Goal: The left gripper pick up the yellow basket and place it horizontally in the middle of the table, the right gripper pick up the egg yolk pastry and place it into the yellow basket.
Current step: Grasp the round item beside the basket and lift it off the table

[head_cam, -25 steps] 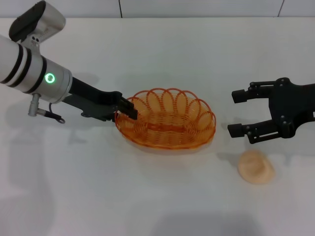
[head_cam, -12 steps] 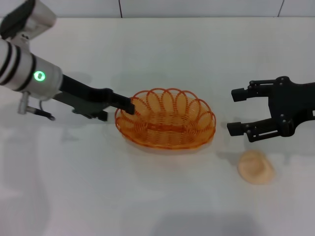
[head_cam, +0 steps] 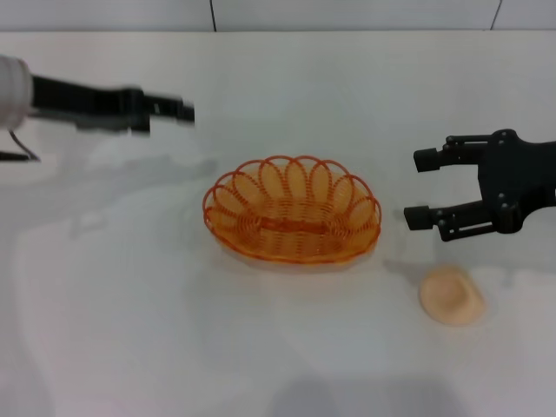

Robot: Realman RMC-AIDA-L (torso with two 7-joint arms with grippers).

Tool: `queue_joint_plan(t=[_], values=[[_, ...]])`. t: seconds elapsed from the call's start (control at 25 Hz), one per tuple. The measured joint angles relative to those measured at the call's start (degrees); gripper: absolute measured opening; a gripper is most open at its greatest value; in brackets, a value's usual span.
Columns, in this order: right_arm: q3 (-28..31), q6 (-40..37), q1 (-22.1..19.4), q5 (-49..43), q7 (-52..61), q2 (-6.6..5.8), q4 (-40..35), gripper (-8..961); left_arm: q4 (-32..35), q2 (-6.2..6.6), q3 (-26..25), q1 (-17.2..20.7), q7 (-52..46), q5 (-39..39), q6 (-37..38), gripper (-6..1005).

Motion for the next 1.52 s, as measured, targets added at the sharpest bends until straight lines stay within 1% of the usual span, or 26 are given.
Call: queue_joint_plan(t=[0.04,0.08,0.12,0.16,0.2,0.24,0.44,0.56,0.68,0.72,0.88,1.08,1.2,1.36,1.52], values=[[0.02,0.10,-0.06,0.01,0.00,0.00,0.01,738,2.27,0.07,-0.03,1.56,2.07,-4.37,-0.17,891],[0.05,0.21,-0.13,0.04,0.00,0.00,0.01,737,3.07,0.11,-0.05,2.28,2.98,-6.08,-0.23,891],[0.04,0.33,-0.15,0.08,0.00,0.00,0.03,737,4.69,0.27,-0.10,3.84,5.57,-10.74,-0.45,890],[0.04,0.46,-0.15,0.16,0.00,0.00,0.03,736,5.26,0.32,-0.19,4.68,7.17,-13.33,-0.53,890],[0.04,0.60,-0.18,0.33,0.00,0.02,0.03,735,5.98,0.37,-0.63,6.21,11.14,-19.34,-0.69,890],[0.04,0.79,-0.24,0.51,0.00,0.04,0.03,734,6.15,0.32,-0.91,6.68,12.74,-21.79,-0.73,890],[-0.09,1.57,-0.41,0.85,0.15,0.09,0.15,730,6.01,-0.21,-1.72,8.73,20.84,-31.04,0.44,888],[-0.17,1.80,-0.41,0.87,0.42,0.09,0.79,728,5.85,-0.39,-1.74,9.58,24.20,-33.95,2.00,888],[-0.24,1.86,-0.39,0.87,0.58,0.09,1.68,725,5.84,-0.41,-1.76,9.81,26.29,-34.25,3.43,887],[-0.29,1.87,-0.43,0.80,0.63,0.09,1.83,724,5.84,-0.29,-1.76,9.98,28.96,-34.25,6.05,887],[-0.50,1.88,-0.59,-0.10,1.44,0.07,1.87,721,5.90,0.04,-1.78,10.17,33.09,-33.80,11.50,886],[-0.54,1.86,-0.61,-2.34,2.70,0.02,1.01,717,5.76,0.76,-1.60,10.29,36.49,-30.24,19.05,886],[-0.31,1.67,-0.55,-5.55,6.17,-0.10,-1.30,714,5.74,0.77,-1.51,10.61,37.57,-27.90,22.12,885],[-0.67,1.13,-0.83,-9.79,10.29,-0.06,-5.66,711,5.80,0.48,-1.21,11.42,40.13,-27.16,25.73,885],[-1.04,-0.11,-0.96,-12.45,13.73,-0.02,-8.53,708,5.88,0.20,-1.11,12.08,41.20,-26.96,26.61,885]])
